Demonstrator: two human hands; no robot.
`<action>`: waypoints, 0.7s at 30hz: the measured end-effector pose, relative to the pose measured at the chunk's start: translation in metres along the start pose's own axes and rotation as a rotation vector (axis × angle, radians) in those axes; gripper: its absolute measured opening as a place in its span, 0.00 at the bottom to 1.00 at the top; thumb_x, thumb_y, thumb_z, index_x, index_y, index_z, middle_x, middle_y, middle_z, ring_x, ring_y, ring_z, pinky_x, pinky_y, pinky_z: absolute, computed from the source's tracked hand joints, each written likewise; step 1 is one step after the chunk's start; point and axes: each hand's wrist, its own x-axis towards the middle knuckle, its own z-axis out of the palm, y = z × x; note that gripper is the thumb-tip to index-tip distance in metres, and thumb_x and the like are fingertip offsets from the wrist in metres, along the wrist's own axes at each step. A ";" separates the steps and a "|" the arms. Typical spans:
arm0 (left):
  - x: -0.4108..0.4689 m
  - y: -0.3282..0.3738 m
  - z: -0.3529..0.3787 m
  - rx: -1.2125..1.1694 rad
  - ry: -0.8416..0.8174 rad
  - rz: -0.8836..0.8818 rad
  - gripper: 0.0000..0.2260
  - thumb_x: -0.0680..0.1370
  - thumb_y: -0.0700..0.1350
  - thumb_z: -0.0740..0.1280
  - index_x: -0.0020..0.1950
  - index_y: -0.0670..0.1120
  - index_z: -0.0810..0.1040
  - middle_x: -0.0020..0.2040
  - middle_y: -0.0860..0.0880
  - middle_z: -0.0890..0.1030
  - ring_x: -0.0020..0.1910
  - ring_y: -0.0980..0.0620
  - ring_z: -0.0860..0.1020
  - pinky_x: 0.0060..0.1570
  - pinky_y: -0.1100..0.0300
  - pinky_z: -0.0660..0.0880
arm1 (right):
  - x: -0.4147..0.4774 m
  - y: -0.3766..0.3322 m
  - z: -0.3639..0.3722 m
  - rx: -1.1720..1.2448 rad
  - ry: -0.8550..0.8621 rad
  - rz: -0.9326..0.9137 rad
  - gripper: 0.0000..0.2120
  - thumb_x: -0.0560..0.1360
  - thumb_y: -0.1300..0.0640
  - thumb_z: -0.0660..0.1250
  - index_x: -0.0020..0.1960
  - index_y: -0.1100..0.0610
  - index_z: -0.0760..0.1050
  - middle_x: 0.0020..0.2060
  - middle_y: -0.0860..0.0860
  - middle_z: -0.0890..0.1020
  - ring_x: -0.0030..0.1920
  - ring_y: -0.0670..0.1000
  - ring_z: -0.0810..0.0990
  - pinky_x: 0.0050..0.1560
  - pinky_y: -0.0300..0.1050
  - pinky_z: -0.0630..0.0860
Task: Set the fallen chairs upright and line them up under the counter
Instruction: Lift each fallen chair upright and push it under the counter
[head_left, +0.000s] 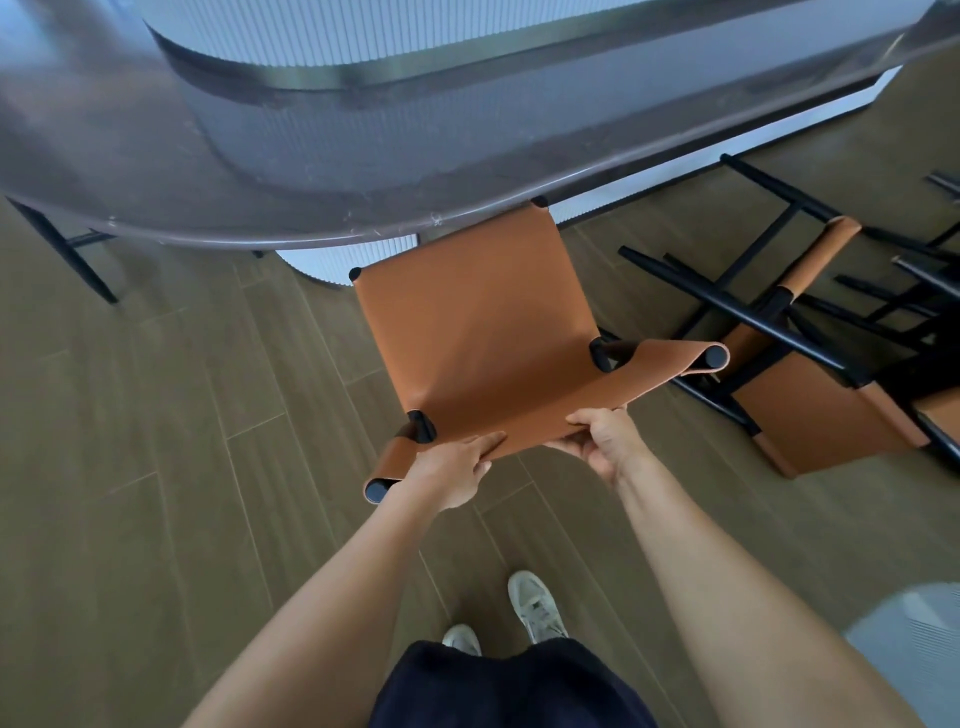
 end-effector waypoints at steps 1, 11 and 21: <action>0.003 0.002 -0.001 0.007 -0.002 0.001 0.22 0.85 0.49 0.51 0.78 0.60 0.52 0.71 0.52 0.71 0.39 0.47 0.76 0.31 0.57 0.70 | 0.002 -0.004 -0.002 -0.005 -0.011 -0.001 0.26 0.75 0.78 0.55 0.65 0.54 0.60 0.58 0.65 0.75 0.49 0.64 0.81 0.32 0.56 0.81; 0.033 0.017 -0.018 0.024 0.023 -0.072 0.21 0.85 0.49 0.50 0.77 0.63 0.52 0.74 0.57 0.68 0.36 0.49 0.73 0.25 0.59 0.62 | 0.032 -0.031 -0.002 -0.023 -0.047 -0.004 0.25 0.75 0.77 0.55 0.63 0.54 0.61 0.60 0.67 0.75 0.50 0.65 0.80 0.33 0.56 0.82; 0.050 0.028 -0.031 -0.024 0.064 -0.131 0.20 0.84 0.52 0.50 0.76 0.66 0.54 0.72 0.59 0.70 0.47 0.49 0.78 0.28 0.59 0.64 | 0.052 -0.055 0.002 -0.026 -0.066 0.033 0.25 0.75 0.77 0.56 0.65 0.54 0.62 0.57 0.66 0.78 0.50 0.64 0.82 0.35 0.56 0.82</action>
